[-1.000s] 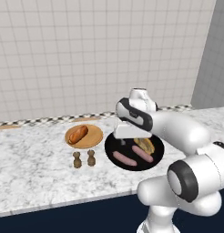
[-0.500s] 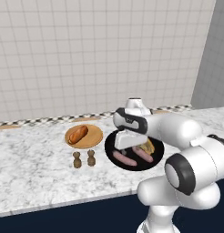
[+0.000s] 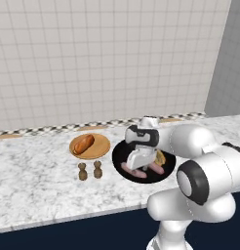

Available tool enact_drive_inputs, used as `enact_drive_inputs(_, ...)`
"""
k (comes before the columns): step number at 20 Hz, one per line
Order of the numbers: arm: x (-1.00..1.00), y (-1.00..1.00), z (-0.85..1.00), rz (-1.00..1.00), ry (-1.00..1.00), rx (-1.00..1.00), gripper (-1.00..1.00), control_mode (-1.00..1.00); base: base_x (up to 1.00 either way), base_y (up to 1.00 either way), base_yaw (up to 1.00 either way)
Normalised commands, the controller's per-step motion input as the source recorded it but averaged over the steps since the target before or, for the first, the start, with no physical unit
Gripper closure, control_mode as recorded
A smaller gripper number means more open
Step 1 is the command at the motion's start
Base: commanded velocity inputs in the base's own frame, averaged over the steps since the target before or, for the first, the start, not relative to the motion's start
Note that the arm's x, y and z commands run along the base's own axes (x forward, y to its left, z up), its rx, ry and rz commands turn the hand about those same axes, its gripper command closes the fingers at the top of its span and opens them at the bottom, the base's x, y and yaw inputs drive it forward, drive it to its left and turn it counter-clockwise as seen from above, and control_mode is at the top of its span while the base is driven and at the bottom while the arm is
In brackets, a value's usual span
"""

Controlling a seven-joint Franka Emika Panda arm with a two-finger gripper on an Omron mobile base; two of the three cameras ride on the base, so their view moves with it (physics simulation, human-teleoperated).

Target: Place one bun and one sausage from the bowl on each plate.

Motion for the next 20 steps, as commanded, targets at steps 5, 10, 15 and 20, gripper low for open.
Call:
enact_drive_inputs(5, 0.01, 0.01, -0.27, 0.05, 0.0, 0.07, -1.0, -1.0, 0.0, 0.0, 0.0)
enact_drive_inputs(10, 0.03, 0.05, -0.52, 0.0, -0.03, 0.0, -1.0, -1.0, 0.0, 0.0, 0.0)
enact_drive_inputs(15, -0.05, 0.1, -0.8, 0.0, -0.05, 0.0, -1.0, -1.0, 0.0, 0.0, 0.0)
enact_drive_inputs(20, 0.0, 0.23, -0.73, 0.0, -0.01, 0.0, 1.0, -1.0, 0.0, 0.0, 0.0)
